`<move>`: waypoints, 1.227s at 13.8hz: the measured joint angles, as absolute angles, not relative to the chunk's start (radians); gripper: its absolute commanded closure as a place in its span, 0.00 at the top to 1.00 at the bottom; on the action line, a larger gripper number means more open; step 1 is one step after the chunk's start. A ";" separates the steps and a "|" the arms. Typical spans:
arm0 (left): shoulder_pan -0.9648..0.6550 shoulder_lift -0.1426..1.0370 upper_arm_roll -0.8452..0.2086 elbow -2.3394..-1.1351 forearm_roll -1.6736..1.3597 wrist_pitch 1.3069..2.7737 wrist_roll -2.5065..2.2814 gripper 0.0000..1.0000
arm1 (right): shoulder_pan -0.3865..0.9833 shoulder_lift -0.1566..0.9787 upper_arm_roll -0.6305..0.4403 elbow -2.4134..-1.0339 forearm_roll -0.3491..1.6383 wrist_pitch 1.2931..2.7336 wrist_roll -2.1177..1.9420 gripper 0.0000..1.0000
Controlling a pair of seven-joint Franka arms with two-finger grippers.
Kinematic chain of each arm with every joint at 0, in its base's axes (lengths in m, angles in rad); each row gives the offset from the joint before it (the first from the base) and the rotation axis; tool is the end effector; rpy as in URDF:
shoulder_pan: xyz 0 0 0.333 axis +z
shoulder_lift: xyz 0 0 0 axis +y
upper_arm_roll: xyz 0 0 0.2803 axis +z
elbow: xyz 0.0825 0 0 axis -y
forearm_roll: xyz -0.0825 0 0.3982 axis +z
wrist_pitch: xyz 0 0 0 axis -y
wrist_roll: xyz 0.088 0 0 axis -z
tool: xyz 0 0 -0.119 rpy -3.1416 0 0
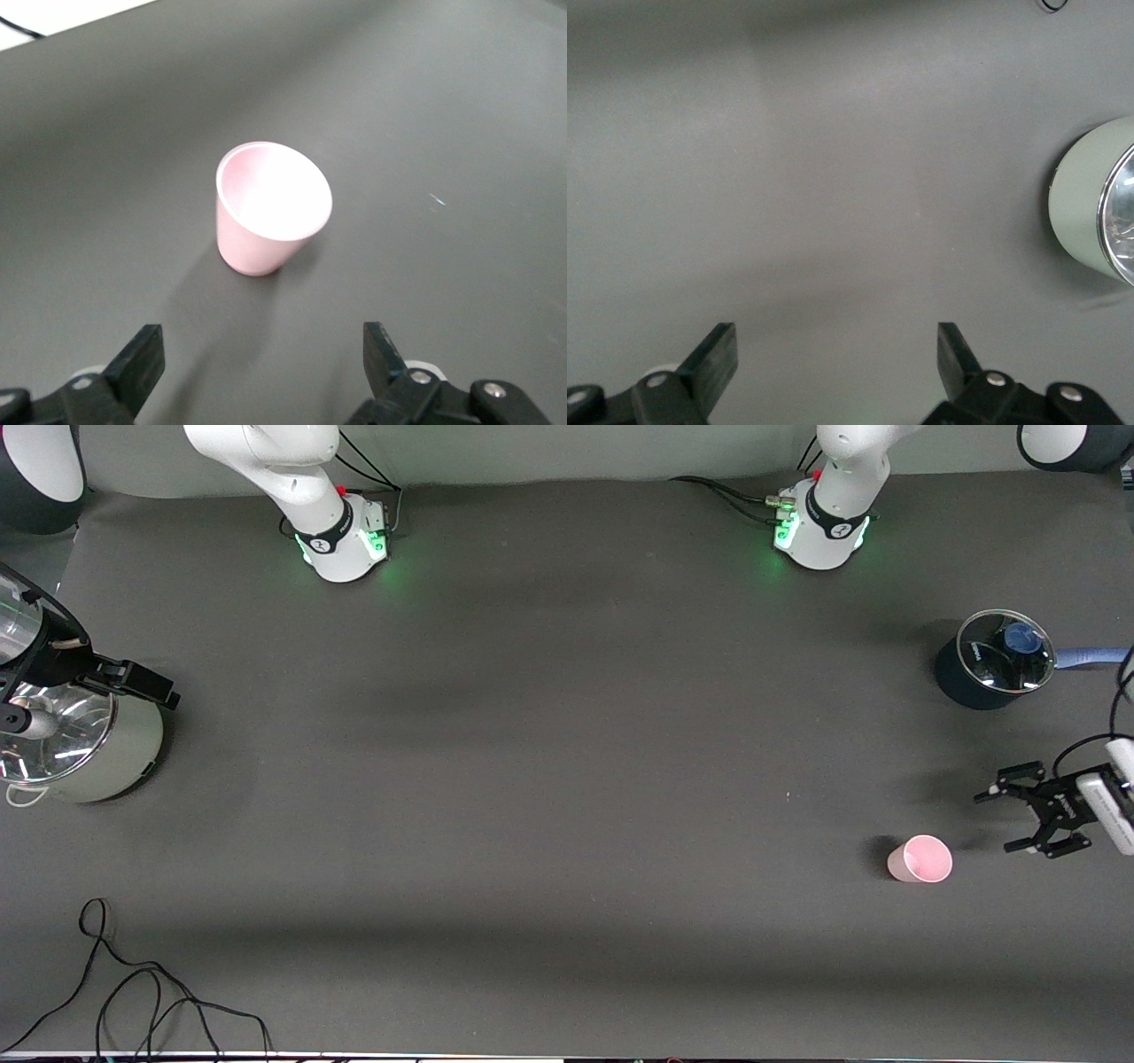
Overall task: Transfer pink cup from left to right arm
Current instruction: 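Move the open left gripper down toward the pink cup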
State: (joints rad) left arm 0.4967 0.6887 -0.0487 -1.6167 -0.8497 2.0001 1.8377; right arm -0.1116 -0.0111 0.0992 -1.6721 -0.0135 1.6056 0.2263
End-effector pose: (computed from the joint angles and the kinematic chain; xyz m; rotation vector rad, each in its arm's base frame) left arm 0.6152 0.2385 0.1715 2.2389 -1.0644 0.7218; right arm 0.5646 -0.0083 0.5368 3.0980 -0.3702 -0.0836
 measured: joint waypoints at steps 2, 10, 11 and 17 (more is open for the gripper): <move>0.492 0.694 -0.070 -1.680 -0.956 2.085 1.927 1.00 | -0.112 -0.011 0.099 -1.672 -0.013 1.605 0.226 1.00; 0.490 0.697 -0.088 -1.826 -1.213 2.173 2.194 1.00 | -0.111 -0.011 0.099 -1.672 -0.013 1.604 0.226 1.00; 0.489 0.697 -0.090 -1.847 -1.255 2.178 2.242 1.00 | -0.111 -0.011 0.099 -1.672 -0.013 1.604 0.226 1.00; 0.478 0.697 -0.112 -1.900 -1.381 2.239 2.354 1.00 | -0.112 -0.011 0.093 -1.672 -0.013 1.604 0.226 1.00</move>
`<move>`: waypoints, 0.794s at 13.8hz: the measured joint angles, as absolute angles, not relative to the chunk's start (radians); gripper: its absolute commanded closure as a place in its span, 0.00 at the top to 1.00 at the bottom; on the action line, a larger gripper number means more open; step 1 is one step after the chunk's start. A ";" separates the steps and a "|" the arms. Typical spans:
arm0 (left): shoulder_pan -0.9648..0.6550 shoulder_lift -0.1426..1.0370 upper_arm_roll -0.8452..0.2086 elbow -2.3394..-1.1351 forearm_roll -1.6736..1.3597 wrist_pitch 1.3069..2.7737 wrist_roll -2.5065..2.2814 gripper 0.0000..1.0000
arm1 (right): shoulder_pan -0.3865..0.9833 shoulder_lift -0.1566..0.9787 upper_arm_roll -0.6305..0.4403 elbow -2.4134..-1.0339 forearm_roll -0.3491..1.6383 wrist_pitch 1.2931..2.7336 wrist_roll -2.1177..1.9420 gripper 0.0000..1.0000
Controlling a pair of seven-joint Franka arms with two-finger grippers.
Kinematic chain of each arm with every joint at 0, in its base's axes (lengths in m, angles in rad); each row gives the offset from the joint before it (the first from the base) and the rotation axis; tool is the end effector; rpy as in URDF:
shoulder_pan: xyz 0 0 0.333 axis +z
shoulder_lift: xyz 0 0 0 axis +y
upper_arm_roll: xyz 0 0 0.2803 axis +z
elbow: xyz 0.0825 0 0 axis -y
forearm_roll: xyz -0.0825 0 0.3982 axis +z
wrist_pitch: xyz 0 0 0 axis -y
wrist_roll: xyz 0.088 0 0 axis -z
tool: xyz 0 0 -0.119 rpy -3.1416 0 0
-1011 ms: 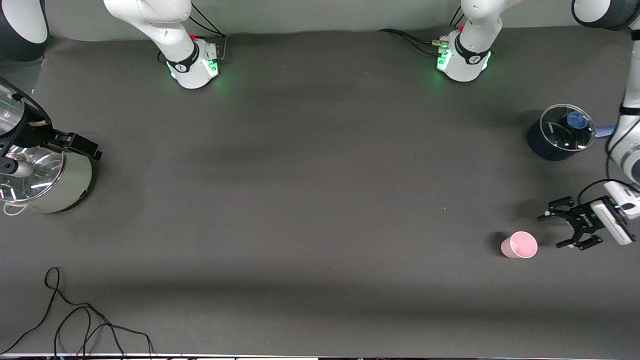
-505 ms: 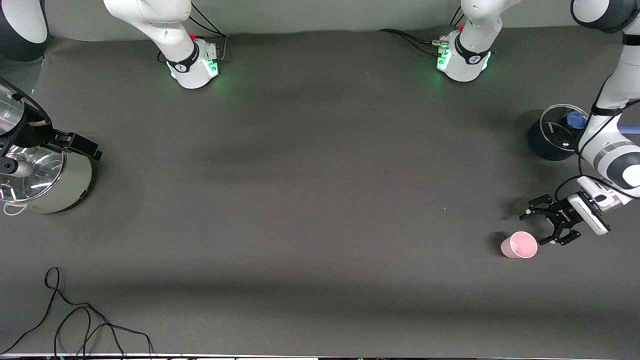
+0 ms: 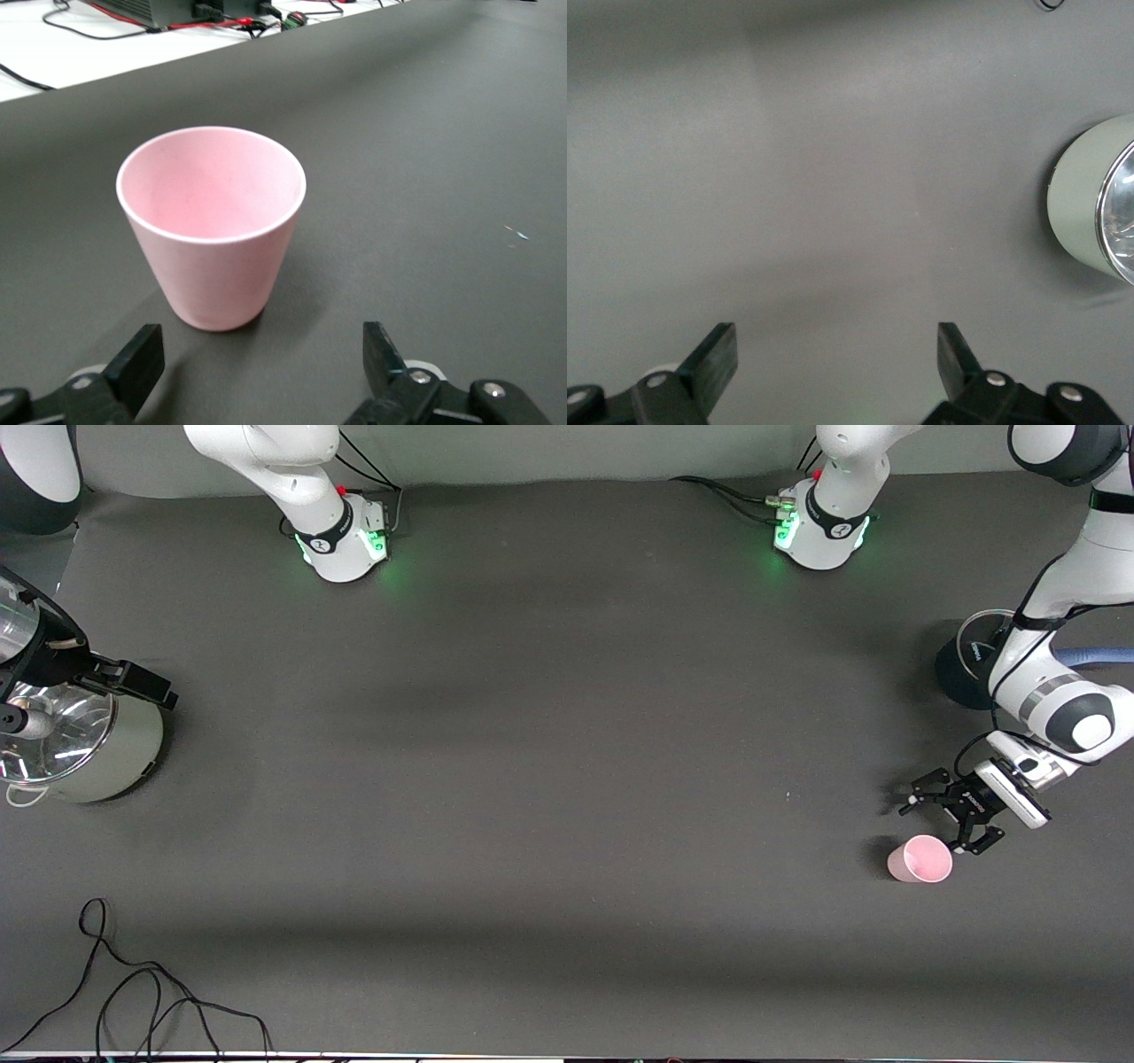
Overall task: Transfer pink cup from left to right arm
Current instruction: 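Move the open left gripper down toward the pink cup, then lower the left gripper around the pink cup rim and close it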
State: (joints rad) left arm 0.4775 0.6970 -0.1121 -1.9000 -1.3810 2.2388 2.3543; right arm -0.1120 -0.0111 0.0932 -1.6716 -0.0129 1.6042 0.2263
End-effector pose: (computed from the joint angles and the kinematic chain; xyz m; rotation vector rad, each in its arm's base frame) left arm 0.5657 0.1720 0.0764 2.2046 -0.9743 1.1245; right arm 0.5644 -0.0119 0.5369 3.0975 -0.3803 -0.0852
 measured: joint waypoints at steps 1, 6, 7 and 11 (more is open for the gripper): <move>0.475 0.697 -0.116 -1.905 -1.408 2.244 2.371 1.00 | -0.112 -0.011 0.093 -1.672 -0.013 1.604 0.226 1.00; 0.452 0.697 -0.125 -1.907 -1.464 2.292 2.387 1.00 | -0.112 -0.011 0.092 -1.671 -0.013 1.601 0.226 1.00; 0.448 0.697 -0.125 -1.905 -1.469 2.293 2.387 1.00 | -0.112 -0.011 0.092 -1.671 -0.013 1.600 0.226 1.00; 0.447 0.698 -0.125 -1.895 -1.477 2.295 2.389 1.00 | -0.112 -0.011 0.092 -1.669 -0.013 1.597 0.226 1.00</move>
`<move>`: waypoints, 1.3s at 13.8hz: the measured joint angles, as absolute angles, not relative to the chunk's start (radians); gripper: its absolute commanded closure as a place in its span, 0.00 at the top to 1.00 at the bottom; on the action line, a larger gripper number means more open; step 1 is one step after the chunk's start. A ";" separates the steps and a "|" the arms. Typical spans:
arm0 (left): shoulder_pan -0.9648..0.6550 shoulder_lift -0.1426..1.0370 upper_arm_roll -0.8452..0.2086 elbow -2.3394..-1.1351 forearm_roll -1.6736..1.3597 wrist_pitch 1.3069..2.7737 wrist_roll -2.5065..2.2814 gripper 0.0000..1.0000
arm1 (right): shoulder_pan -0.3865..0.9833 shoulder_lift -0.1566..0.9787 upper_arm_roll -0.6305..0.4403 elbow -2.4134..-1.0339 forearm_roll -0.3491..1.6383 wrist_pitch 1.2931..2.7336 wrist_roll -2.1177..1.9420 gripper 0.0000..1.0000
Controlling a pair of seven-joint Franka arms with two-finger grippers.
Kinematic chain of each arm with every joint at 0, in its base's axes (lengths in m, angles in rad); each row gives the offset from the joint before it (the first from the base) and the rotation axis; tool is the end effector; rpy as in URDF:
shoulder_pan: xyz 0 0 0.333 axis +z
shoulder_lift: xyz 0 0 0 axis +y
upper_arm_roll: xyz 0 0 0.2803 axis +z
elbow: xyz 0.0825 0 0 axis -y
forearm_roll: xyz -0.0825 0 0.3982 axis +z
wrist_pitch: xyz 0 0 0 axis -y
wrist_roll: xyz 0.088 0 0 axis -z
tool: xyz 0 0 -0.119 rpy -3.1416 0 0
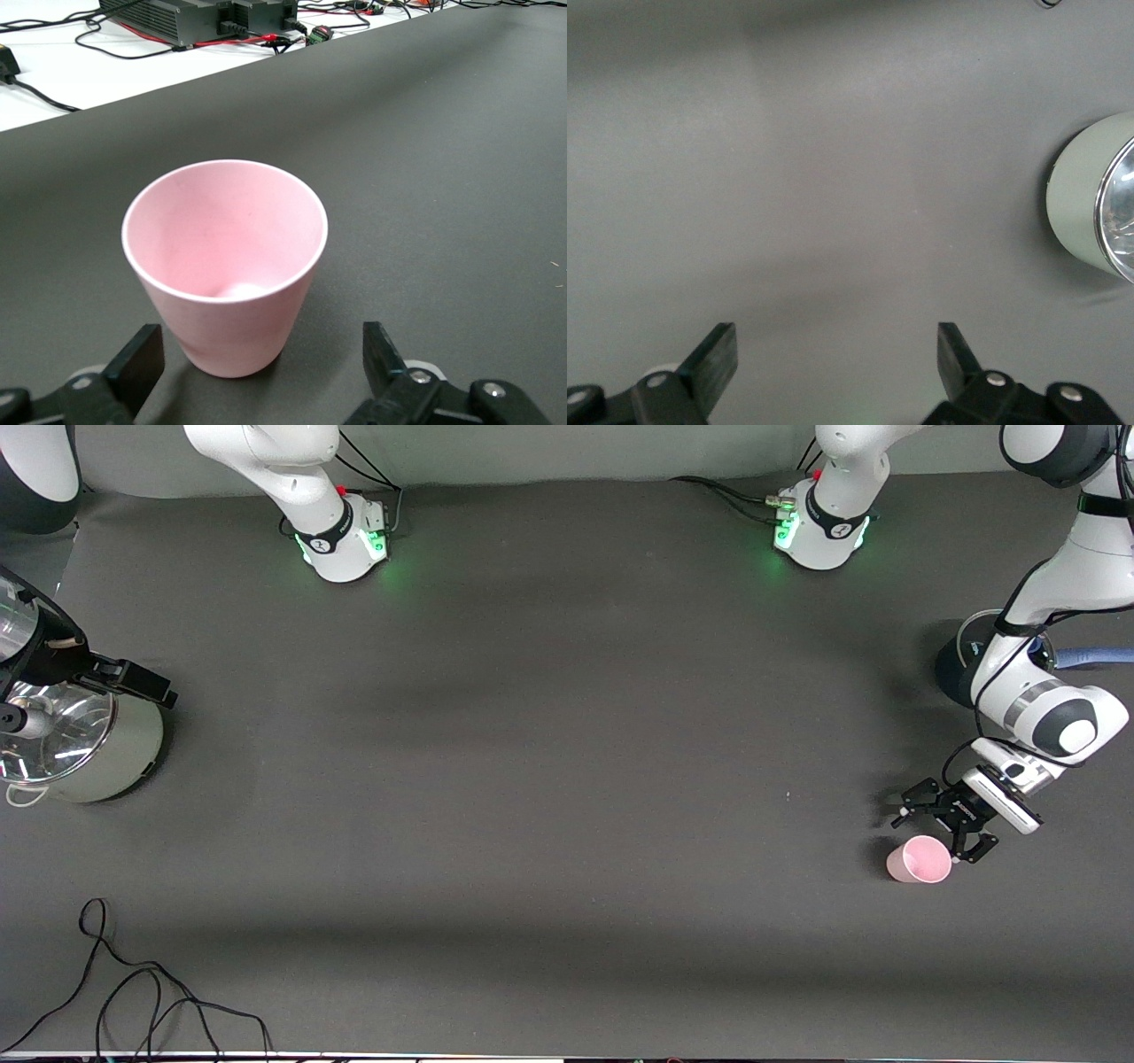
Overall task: Transfer pink cup from left to right arm
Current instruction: 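Lower the left gripper around the pink cup rim and close it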
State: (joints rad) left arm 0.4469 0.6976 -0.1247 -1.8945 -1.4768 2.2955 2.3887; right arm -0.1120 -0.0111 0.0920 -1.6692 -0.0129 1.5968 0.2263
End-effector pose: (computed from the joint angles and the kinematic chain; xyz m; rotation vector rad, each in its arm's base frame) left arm 0.5770 0.1569 0.0789 2.2390 -0.9417 1.1835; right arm 0.5637 -0.0126 0.5375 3.0966 -0.3822 -0.0930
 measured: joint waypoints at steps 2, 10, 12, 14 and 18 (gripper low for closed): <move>0.447 0.706 -0.124 -1.880 -1.478 2.297 2.389 1.00 | -0.112 -0.011 0.092 -1.669 -0.013 1.596 0.226 1.00; 0.447 0.772 -0.132 -1.810 -1.480 2.298 2.390 1.00 | -0.111 -0.011 0.092 -1.663 -0.013 1.594 0.226 1.00; 0.446 0.778 -0.142 -1.803 -1.482 2.298 2.390 1.00 | -0.111 -0.011 0.092 -1.663 -0.013 1.594 0.226 1.00; 0.446 0.787 -0.155 -1.796 -1.488 2.298 2.390 1.00 | -0.111 -0.011 0.092 -1.663 -0.013 1.594 0.226 1.00; 0.449 0.790 -0.161 -1.795 -1.492 2.294 2.390 1.00 | -0.111 -0.011 0.092 -1.663 -0.013 1.594 0.226 1.00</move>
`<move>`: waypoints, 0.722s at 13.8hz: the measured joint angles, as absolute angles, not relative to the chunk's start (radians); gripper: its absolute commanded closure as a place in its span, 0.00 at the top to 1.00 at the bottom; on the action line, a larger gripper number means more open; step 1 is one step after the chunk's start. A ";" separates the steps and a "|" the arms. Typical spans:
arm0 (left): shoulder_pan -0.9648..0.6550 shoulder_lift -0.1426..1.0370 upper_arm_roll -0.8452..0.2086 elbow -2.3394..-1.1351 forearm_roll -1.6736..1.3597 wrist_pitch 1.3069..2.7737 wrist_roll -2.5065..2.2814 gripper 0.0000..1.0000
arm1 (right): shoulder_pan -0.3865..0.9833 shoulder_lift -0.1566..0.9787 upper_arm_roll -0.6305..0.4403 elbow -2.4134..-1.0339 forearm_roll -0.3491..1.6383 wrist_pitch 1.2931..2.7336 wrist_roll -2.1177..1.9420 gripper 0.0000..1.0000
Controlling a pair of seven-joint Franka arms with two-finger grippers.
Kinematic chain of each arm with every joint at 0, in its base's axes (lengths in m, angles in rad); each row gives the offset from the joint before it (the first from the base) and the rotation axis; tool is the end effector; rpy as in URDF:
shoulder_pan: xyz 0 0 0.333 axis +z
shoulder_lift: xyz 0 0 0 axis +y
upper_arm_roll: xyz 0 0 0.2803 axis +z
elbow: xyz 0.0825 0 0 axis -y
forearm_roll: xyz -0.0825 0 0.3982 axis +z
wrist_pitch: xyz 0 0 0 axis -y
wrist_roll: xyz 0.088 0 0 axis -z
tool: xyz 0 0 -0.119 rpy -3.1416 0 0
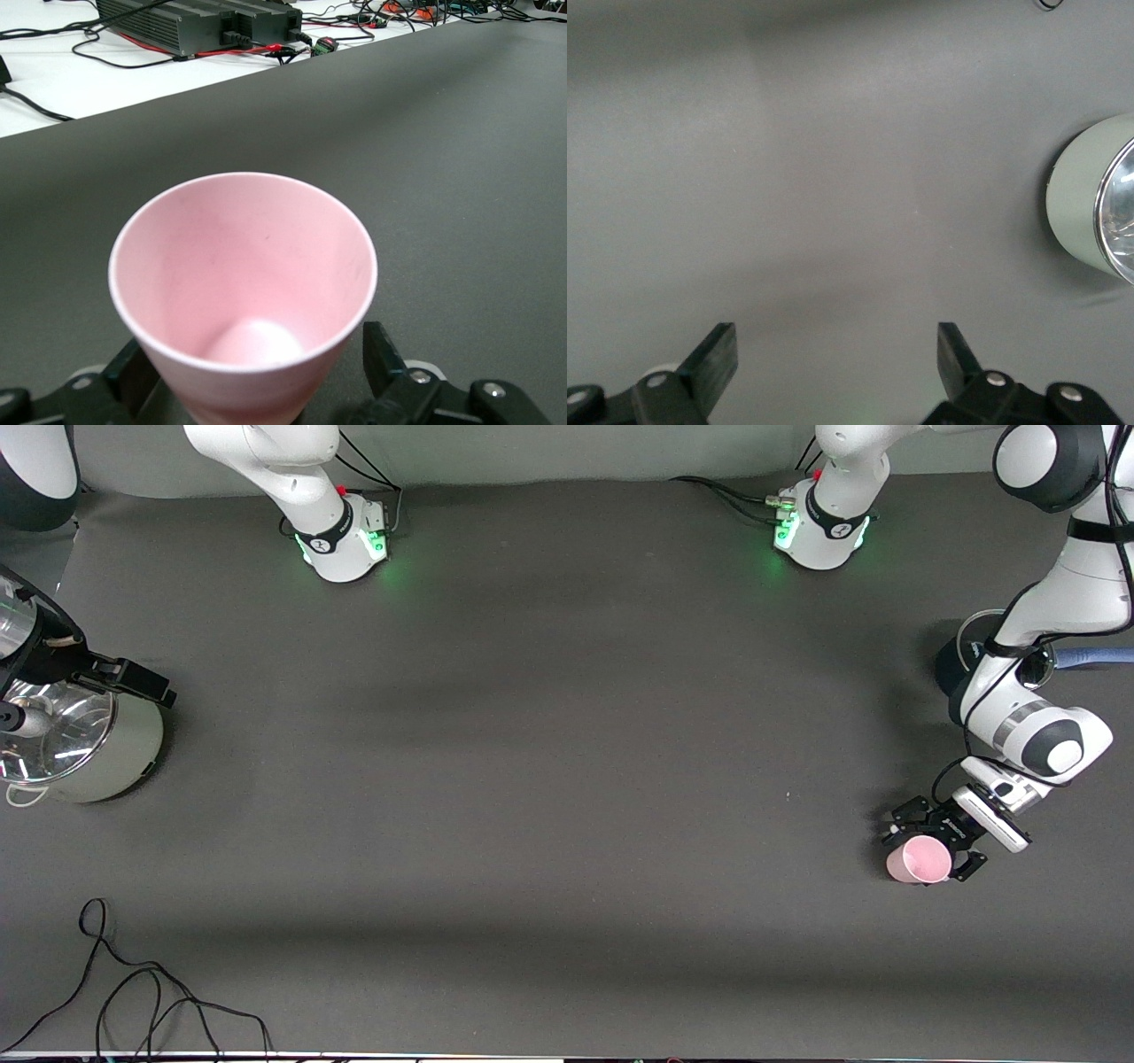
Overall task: Transfer pink cup from left to right arm
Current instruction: 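Lower the left gripper around the pink cup rim and close it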
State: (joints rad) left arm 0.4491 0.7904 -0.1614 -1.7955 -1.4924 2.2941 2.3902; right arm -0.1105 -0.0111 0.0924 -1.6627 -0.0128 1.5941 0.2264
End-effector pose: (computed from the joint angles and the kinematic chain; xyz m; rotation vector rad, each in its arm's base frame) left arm 0.5998 0.1430 0.0619 2.1976 -0.9240 1.2177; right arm 0.5639 -0.0115 0.5404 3.0975 -0.3796 -0.0871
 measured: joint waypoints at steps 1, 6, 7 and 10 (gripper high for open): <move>0.452 0.791 -0.161 -1.795 -1.493 2.284 2.390 1.00 | -0.111 -0.011 0.092 -1.663 -0.013 1.594 0.226 1.00; 0.495 0.820 -0.159 -1.795 -1.493 2.192 2.394 1.00 | -0.110 -0.011 0.092 -1.663 -0.013 1.594 0.226 1.00; 0.497 0.824 -0.159 -1.794 -1.495 2.190 2.398 1.00 | -0.110 -0.011 0.092 -1.663 -0.013 1.594 0.226 1.00; 0.495 0.828 -0.165 -1.787 -1.496 2.189 2.399 1.00 | -0.110 -0.011 0.092 -1.663 -0.013 1.594 0.226 1.00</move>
State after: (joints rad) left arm 0.4951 0.8279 -0.1646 -1.7868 -1.4959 2.1892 2.3986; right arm -0.1105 -0.0111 0.0925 -1.6626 -0.0128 1.5941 0.2264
